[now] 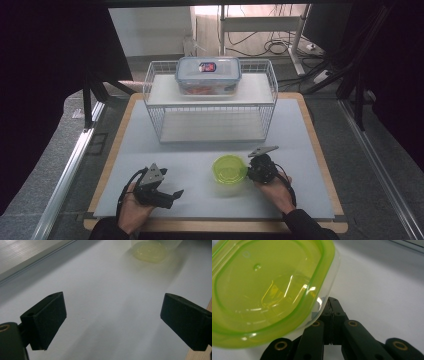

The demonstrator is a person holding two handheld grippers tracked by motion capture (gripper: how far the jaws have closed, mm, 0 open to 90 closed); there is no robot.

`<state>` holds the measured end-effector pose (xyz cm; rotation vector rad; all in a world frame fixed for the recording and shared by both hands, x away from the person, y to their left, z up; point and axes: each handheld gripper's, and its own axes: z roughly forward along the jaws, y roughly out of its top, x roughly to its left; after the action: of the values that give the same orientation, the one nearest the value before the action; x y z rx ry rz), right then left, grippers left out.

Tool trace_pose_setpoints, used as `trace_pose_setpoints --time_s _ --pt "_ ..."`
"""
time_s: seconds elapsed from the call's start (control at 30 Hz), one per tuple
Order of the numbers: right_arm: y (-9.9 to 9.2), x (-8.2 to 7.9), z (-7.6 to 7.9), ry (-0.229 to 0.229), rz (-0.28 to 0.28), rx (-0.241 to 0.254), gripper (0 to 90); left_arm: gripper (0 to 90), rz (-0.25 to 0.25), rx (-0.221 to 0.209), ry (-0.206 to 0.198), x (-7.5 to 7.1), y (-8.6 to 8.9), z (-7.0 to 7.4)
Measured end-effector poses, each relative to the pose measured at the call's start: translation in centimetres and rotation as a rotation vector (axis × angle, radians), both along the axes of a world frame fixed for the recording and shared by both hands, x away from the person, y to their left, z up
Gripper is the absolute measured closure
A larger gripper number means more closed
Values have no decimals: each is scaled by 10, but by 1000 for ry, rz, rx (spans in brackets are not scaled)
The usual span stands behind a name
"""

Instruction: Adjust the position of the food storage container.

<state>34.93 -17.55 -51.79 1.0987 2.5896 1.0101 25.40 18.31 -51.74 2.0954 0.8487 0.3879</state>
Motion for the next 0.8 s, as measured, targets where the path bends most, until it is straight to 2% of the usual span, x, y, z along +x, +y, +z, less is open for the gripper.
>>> trace_pose_setpoints --time_s 0.23,0.37,0.47,0.7,0.8 --pt "19 8 0 -2 26 21 898 62 2 -4 -1 0 1 0" --pt "21 9 0 -16 36 18 897 63 3 -6 -2 0 1 0" --pt "17 9 2 -27 32 10 881 63 3 -6 -2 -1 2 1" --pt "2 8 10 -64 5 2 779 62 3 -4 -3 -1 2 1" --pt "-6 7 13 -66 0 -3 740 62 2 -4 2 0 2 0"
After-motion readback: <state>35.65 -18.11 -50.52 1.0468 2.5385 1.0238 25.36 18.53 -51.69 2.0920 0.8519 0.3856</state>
